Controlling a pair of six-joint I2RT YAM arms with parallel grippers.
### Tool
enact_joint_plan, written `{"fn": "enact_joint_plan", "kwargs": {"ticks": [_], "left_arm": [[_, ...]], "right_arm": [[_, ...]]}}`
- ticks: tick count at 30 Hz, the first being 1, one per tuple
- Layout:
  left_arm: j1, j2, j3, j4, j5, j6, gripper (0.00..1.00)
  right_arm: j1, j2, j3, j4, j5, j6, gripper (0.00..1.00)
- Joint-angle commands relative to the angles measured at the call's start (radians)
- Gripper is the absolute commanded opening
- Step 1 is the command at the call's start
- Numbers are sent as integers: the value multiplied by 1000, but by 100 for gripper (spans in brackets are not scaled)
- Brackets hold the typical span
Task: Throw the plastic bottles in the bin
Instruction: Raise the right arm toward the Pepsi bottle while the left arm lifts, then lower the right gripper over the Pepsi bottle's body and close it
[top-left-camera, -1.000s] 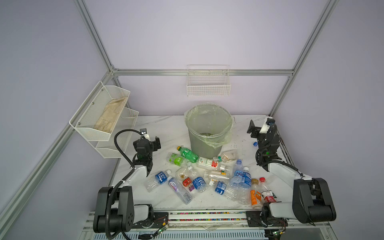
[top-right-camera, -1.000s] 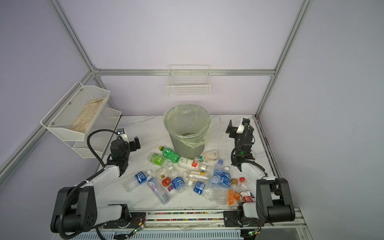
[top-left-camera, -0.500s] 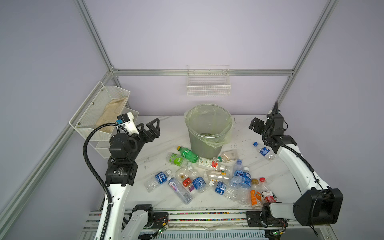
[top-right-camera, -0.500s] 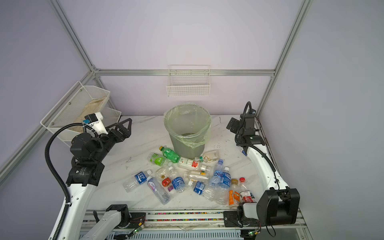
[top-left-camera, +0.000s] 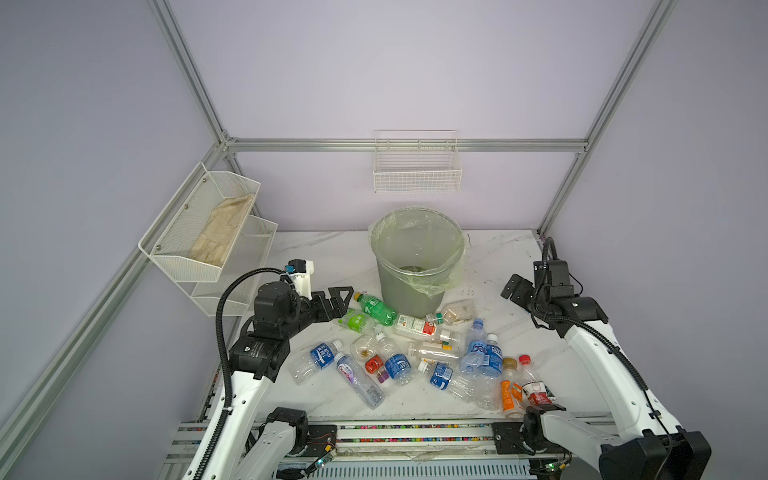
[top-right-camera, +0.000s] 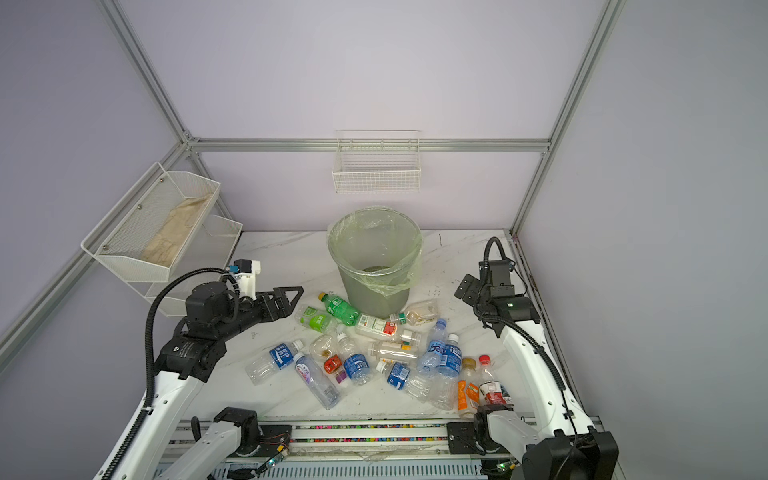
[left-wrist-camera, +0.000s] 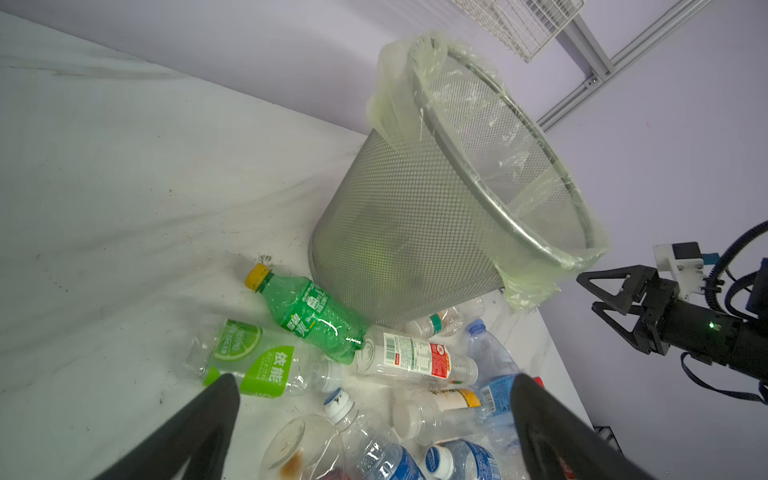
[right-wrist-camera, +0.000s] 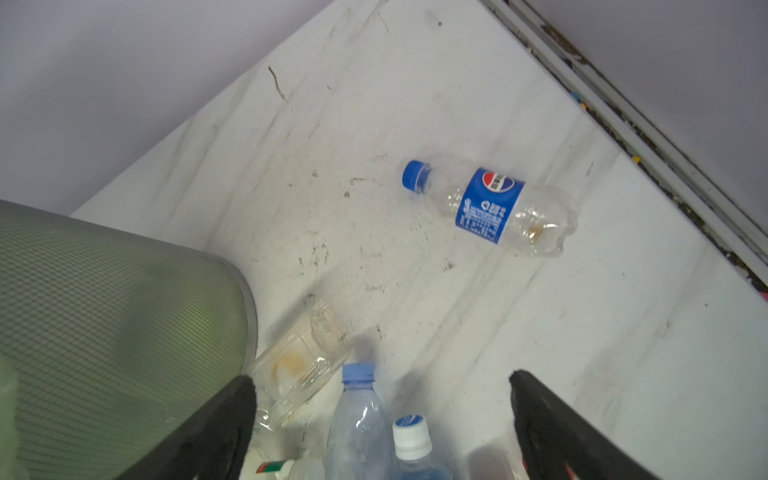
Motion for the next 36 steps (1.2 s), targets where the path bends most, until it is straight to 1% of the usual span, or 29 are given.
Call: {"fn": "enact_joint_plan", "kwargs": {"ticks": [1, 2, 3, 4, 5, 6, 7, 9, 11, 14, 16, 18, 21, 23, 25, 26, 29, 31, 33, 36], "left_arm": [[-91, -1, -43, -30, -88, 51, 100], [-114, 3, -40, -37, -113, 55, 100], [-124, 7, -37, -40, -119, 58, 100], [-132, 10, -33, -45, -119, 63, 100], [-135, 12, -28, -52, -122, 68, 100], [-137, 13, -25, -59, -123, 74, 100], [-137, 11, -23, -67, -124, 80, 100], [-136, 1, -29, -73, -124, 85, 100], [-137, -14, -44, -73, -111, 79, 100], [-137, -31, -71, -73, -103, 72, 100], [-137, -42, -85, -72, -105, 71, 100], [-137, -53, -95, -69, -102, 72, 100], [-137, -56, -106, -61, -100, 78, 100], [-137, -55, -112, -61, -98, 85, 100], [-137, -56, -122, -60, -91, 84, 100], [-137, -56, -127, -57, -89, 82, 100], [-137, -56, -143, -44, -78, 69, 100], [-137, -57, -149, -37, -77, 61, 100], [-137, -56, -154, -34, -83, 60, 100], [-137, -51, -151, -34, -87, 63, 100]], "right_arm": [[11, -27, -47, -96, 93, 50, 98], [10, -17, -55, -83, 102, 50, 97], [11, 2, -60, -64, 86, 50, 97], [10, 36, -58, -43, 73, 42, 97], [10, 79, -38, -23, 84, 27, 97], [10, 122, -21, 7, 70, 5, 97], [10, 173, 2, 51, 53, -56, 97], [10, 260, 77, 66, 98, -82, 97], [10, 355, 142, 107, 129, -161, 97], [4, 499, 242, 82, 274, -226, 97], [-11, 572, 297, 57, 310, -268, 97], [-14, 607, 323, 62, 336, -300, 97], [-15, 642, 342, 110, 237, -388, 92], [-19, 677, 359, 125, 243, -433, 91], [-32, 708, 386, 116, 244, -467, 85], [-43, 718, 390, 122, 270, -478, 85], [-83, 751, 409, 135, 296, -515, 86], [-102, 793, 450, 114, 289, -510, 86], [-106, 833, 501, 89, 241, -518, 86], [-112, 866, 544, 65, 252, -556, 87]]}}
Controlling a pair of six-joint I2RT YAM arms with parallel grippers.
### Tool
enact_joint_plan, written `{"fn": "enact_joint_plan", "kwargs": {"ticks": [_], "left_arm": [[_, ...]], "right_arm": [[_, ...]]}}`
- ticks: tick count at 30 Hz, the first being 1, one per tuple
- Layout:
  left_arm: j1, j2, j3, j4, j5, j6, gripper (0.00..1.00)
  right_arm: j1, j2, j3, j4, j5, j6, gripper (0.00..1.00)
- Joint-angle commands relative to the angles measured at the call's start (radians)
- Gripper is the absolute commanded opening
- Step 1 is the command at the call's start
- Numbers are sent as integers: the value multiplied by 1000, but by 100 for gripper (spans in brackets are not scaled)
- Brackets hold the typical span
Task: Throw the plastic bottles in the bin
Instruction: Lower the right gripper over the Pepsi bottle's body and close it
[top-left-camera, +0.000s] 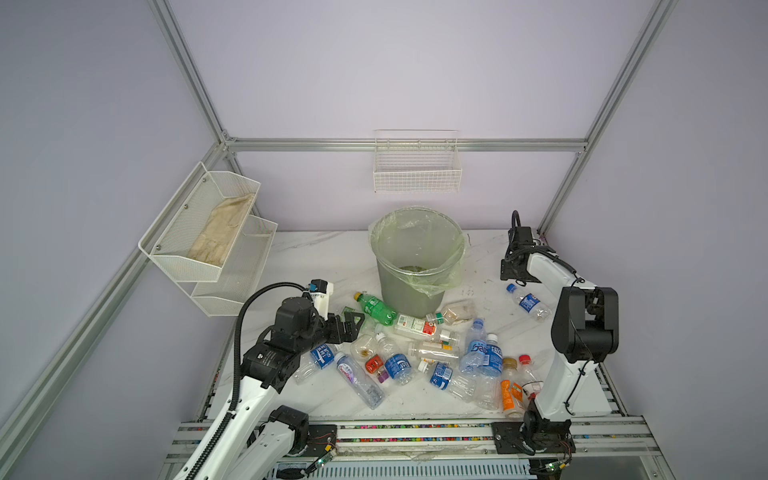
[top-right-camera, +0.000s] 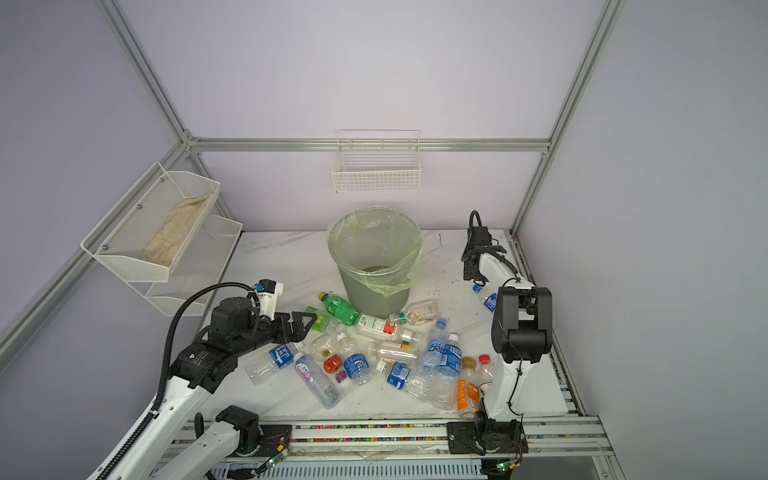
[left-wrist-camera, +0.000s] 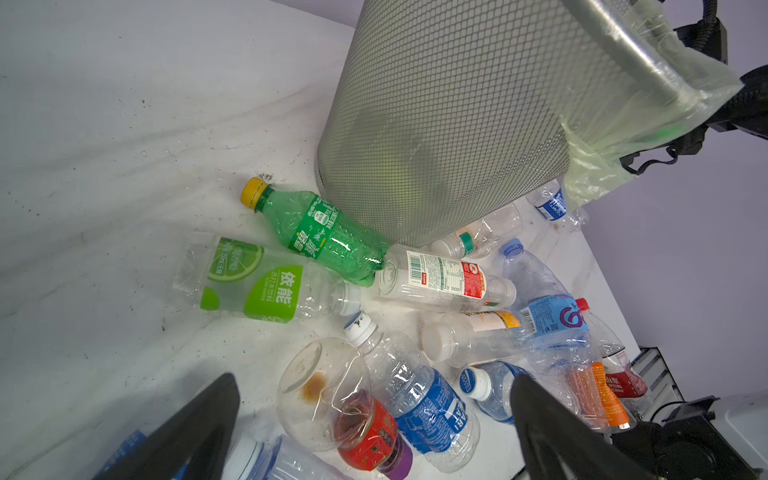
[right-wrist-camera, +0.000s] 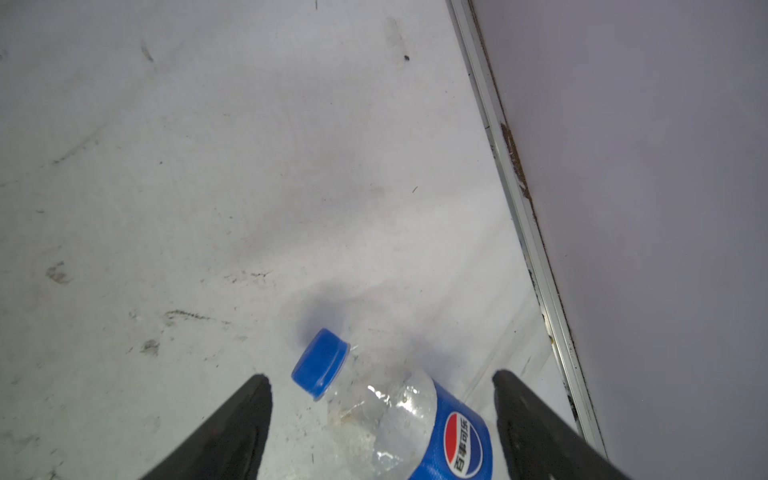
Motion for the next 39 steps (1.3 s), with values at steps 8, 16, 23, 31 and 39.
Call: {"fn": "enact_joint_plan", "kwargs": {"ticks": [8, 16, 23, 31, 39], "left_arm": [[-3, -6, -39, 40, 7, 0, 100], [-3, -26, -42, 29, -8, 0, 100], [-3, -28, -42, 26, -20, 1, 100], [-4, -31, -40, 24, -45, 0, 100], [-3, -34, -39, 15, -64, 1, 100]], "right_arm": [[-40, -48, -63, 22, -109, -184, 88], [-41, 19, -89, 20, -126, -193, 87], [-42, 31, -138, 59, -97, -217, 87], [-42, 71, -127, 43, -154, -207, 79], [-42, 123, -57, -21, -264, -170, 68]]}}
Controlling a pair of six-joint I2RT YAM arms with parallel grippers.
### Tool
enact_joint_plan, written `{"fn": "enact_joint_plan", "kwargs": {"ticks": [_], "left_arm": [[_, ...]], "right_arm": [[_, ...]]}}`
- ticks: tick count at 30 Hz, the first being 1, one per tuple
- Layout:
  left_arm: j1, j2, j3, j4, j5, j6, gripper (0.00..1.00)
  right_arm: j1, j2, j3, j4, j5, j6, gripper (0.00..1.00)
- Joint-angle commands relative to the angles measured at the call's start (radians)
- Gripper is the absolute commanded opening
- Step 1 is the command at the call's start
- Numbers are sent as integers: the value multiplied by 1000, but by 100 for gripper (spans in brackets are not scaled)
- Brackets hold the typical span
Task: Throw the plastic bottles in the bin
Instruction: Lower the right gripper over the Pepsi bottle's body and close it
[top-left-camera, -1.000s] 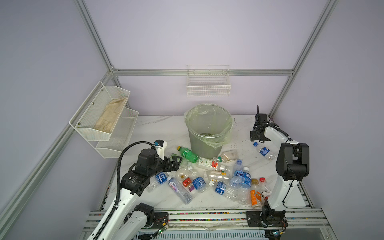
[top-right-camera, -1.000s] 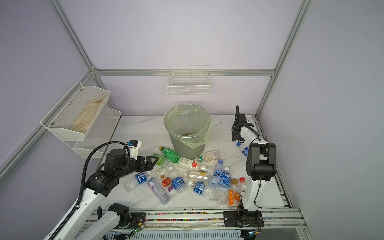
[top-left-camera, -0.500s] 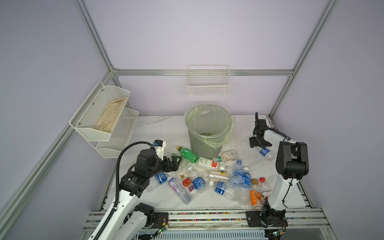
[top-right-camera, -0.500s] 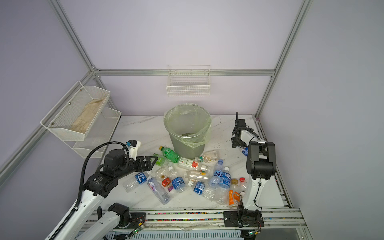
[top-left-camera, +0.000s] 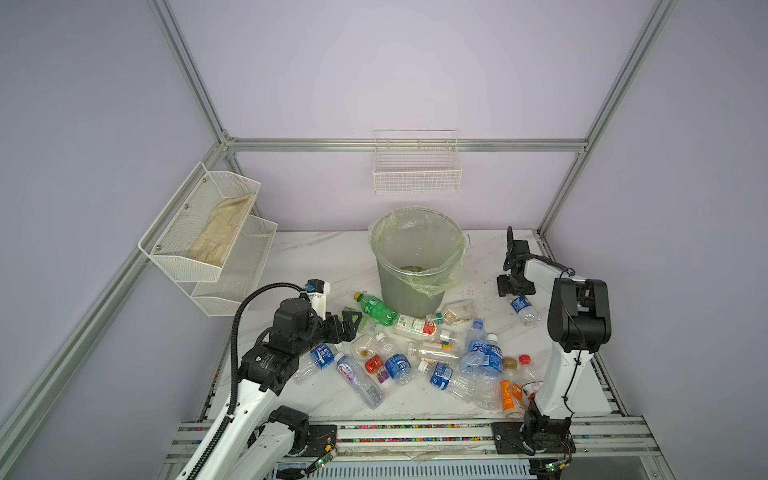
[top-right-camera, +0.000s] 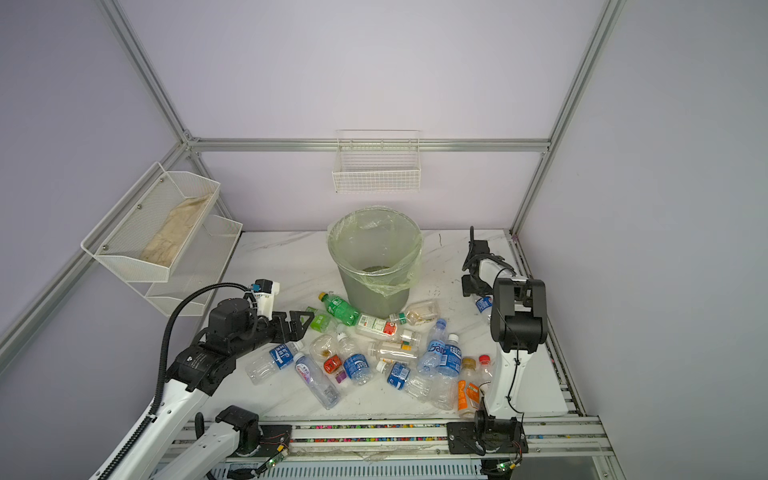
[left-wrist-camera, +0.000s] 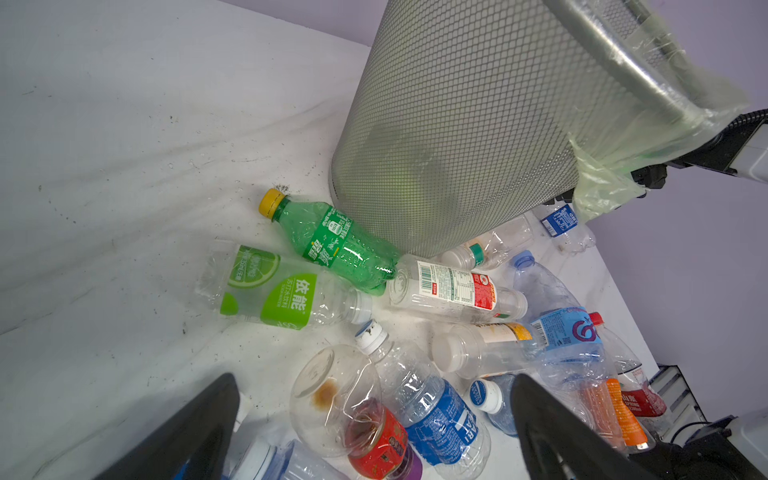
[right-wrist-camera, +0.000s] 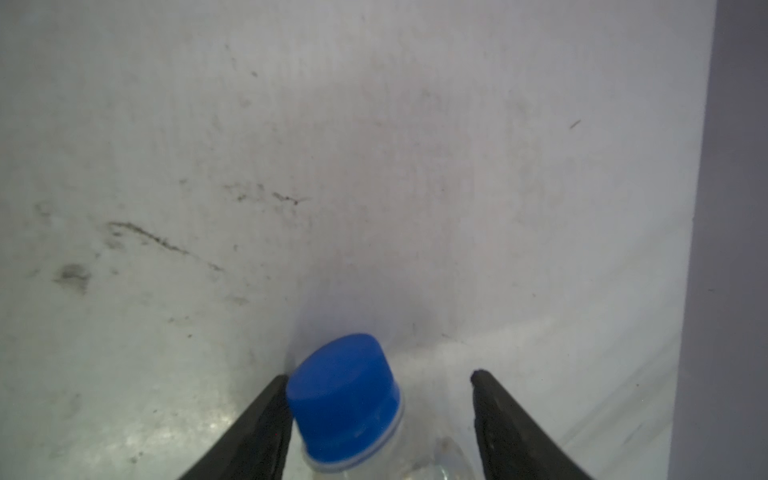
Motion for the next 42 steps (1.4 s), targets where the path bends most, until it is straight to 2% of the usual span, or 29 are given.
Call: {"fn": "enact_joint_plan", "kwargs": {"ticks": [1, 4, 9, 14, 17, 20, 23, 25, 26, 28, 32, 36, 42], "left_arm": [[-3, -20, -39, 11, -17, 0, 100], [-3, -25, -40, 8, -27, 0, 100], [-3, -19, -39, 5, -34, -1, 100], [-3, -23, -39, -2, -44, -1, 100], [-3, -25, -39, -6, -53, -1, 100], [-3, -23, -37, -6, -55, -1, 100], [-3, -20, -37, -6, -56, 1, 100], [-3, -20, -37, -6, -56, 1, 100], [-3, -21, -37, -6, -57, 1, 100], [-3, -21, -37, -6, -58, 0, 100], [-3, -23, -37, -7, -59, -1, 100], [-3, -18, -35, -6, -59, 0, 100], [-3, -17, -35, -6, -59, 0, 100]], "right_arm": [[-3, 30, 20, -62, -77, 13, 65], [5, 42, 43, -89, -108, 38, 60], [20, 90, 119, -176, -139, 74, 58], [22, 106, 130, -176, -174, 109, 42], [23, 117, 141, -179, -185, 127, 39], [28, 109, 151, -169, -185, 141, 45], [30, 88, 166, -165, -184, 149, 61], [30, 70, 184, -174, -168, 156, 81], [30, 52, 188, -175, -163, 160, 96], [33, 2, 180, -172, -137, 175, 98], [45, -118, 113, -156, -13, 260, 97], [73, -163, 41, -205, 24, 312, 97], [89, -280, -137, -134, 41, 384, 97]]}}
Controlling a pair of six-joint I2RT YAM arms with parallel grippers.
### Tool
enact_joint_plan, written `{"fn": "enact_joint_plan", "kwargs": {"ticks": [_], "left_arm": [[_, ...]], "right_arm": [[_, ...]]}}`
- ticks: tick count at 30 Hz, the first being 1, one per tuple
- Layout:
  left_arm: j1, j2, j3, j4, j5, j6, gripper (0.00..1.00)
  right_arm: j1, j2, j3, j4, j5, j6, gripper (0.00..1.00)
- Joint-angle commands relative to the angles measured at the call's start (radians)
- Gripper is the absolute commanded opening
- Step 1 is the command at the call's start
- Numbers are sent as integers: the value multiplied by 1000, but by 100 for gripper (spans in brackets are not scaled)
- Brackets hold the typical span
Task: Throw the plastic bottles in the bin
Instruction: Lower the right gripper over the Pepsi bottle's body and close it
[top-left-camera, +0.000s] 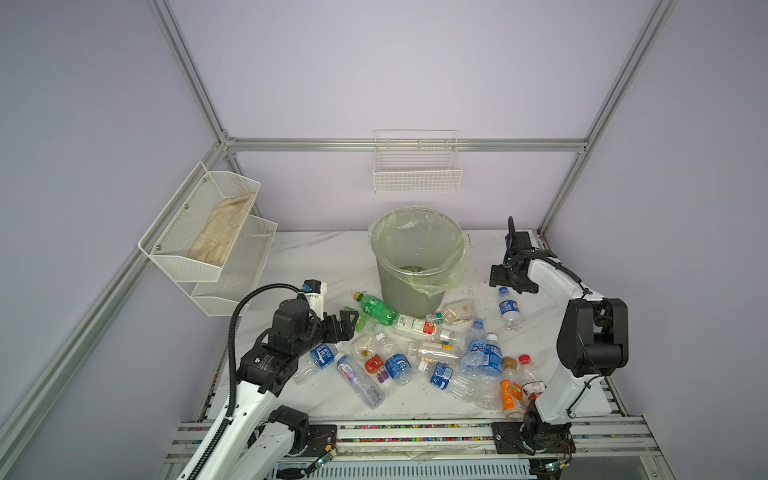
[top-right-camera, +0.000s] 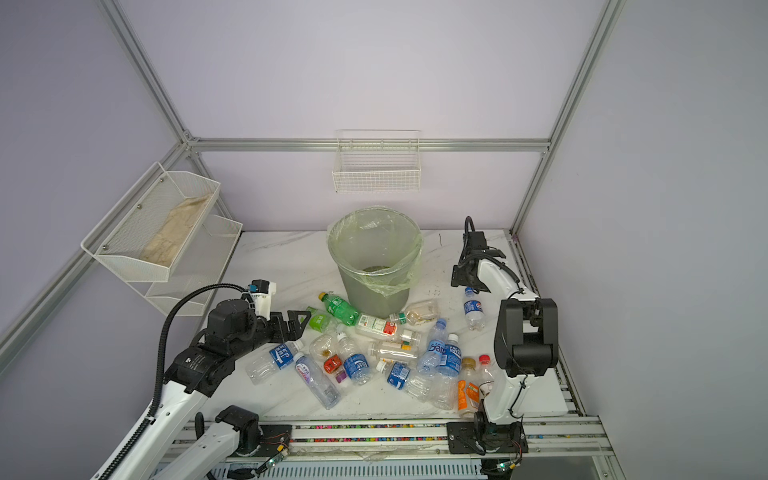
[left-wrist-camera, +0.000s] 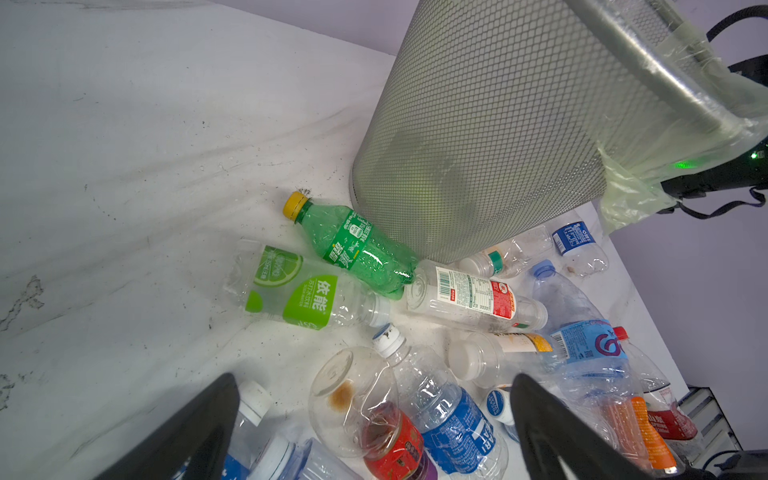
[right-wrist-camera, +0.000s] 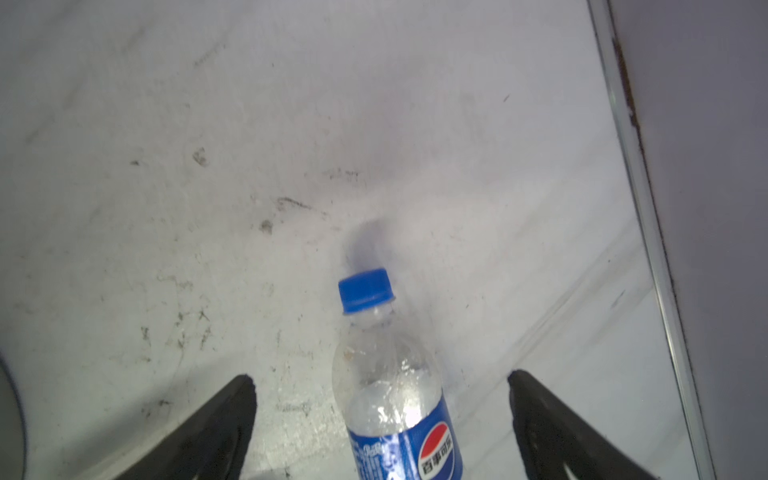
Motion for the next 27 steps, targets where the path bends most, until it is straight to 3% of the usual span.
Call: {"fn": "enact_joint_plan", "kwargs": {"ticks": [1, 7, 13, 17, 19, 23, 25, 27], "left_arm": [[-2, -10, -36, 9, -6, 0, 100], [-3, -22, -39, 3, -9, -1, 100], [-3, -21, -40, 1, -9, -2, 100], [-3, -13, -40, -1, -7, -2, 100], [-3, -10, -40, 1, -8, -3, 100], [-3, -19, -44, -1, -14, -4, 100], [-3, -25, -46, -3, -18, -4, 100], [-3, -30, -47, -6, -18, -4, 100]], "right_arm": [[0, -21, -54, -10, 25, 74, 97], [0, 12, -89, 21, -5, 85, 97], [1, 56, -173, 83, -66, 91, 87], [18, 41, -224, 127, -44, 102, 81], [25, 41, -235, 134, -38, 103, 70], [28, 22, -262, 156, -52, 102, 36], [30, 3, -266, 160, -56, 103, 25], [42, -21, -257, 151, -65, 105, 22]]}}
